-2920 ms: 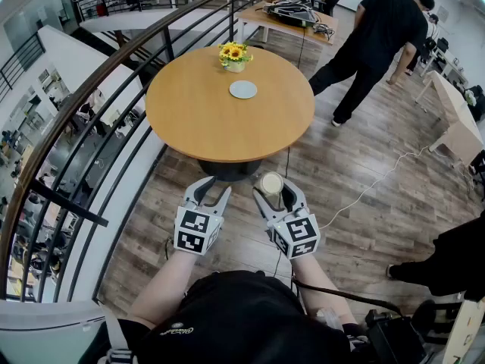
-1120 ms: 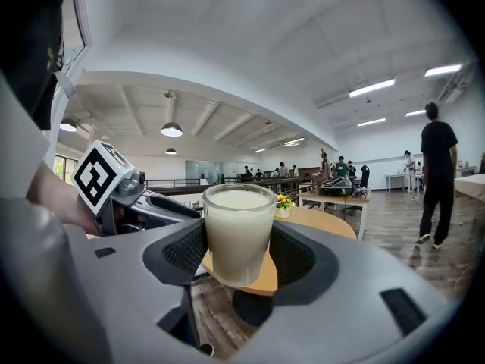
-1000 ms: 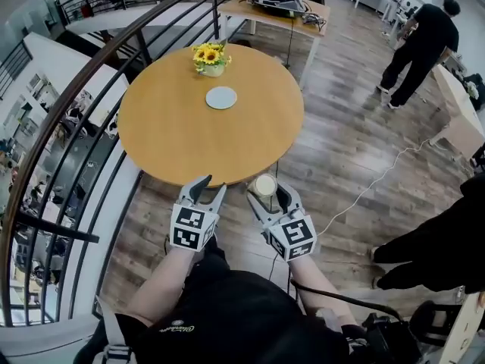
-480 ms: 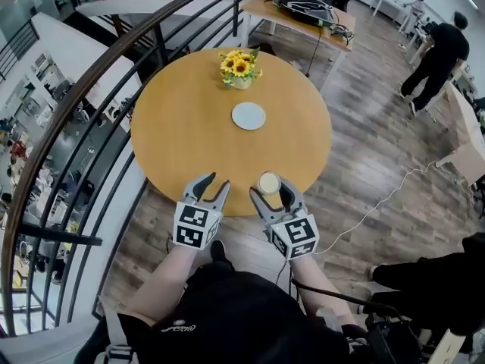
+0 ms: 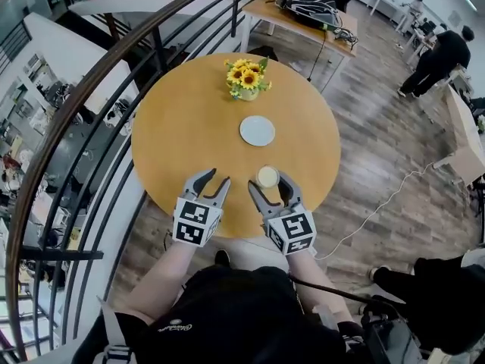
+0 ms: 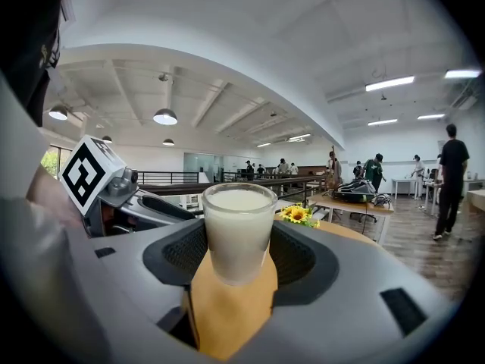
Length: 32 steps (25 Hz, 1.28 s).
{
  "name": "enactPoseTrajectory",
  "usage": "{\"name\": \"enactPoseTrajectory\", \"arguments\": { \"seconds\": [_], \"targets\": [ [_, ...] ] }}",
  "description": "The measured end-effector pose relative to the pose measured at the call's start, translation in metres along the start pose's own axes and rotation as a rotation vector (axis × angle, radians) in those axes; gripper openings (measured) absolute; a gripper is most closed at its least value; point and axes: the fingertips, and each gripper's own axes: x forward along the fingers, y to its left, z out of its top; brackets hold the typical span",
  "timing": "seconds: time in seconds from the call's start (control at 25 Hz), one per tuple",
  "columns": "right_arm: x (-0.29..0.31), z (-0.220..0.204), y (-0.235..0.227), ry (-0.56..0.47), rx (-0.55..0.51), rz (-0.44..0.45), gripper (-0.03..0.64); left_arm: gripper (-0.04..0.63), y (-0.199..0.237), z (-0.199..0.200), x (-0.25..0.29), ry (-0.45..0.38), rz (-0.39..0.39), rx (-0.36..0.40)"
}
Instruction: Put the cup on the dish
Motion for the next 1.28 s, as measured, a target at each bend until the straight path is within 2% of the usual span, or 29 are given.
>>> {"name": "enactPoseTrajectory", "arguments": {
  "seconds": [0.28, 0.76, 1.28],
  "targets": [
    [0.018, 0.004, -0.028, 0.005, 0.008, -0.025, 0.255, 0.14, 0.003, 0.005, 0.031, 0.014, -0.017, -0.006],
    [0.041, 0.009, -0.075, -0.003, -0.003, 0.016, 0.255, 0.14, 0.003, 0.031, 0.075, 0.018, 0.023, -0.005],
    [0.074, -0.025, -0.102, 0.054, 0.001, 0.063, 0.255, 0.14, 0.013, -0.002, 0.119, 0.111, 0.053, -0.049]
  ]
}}
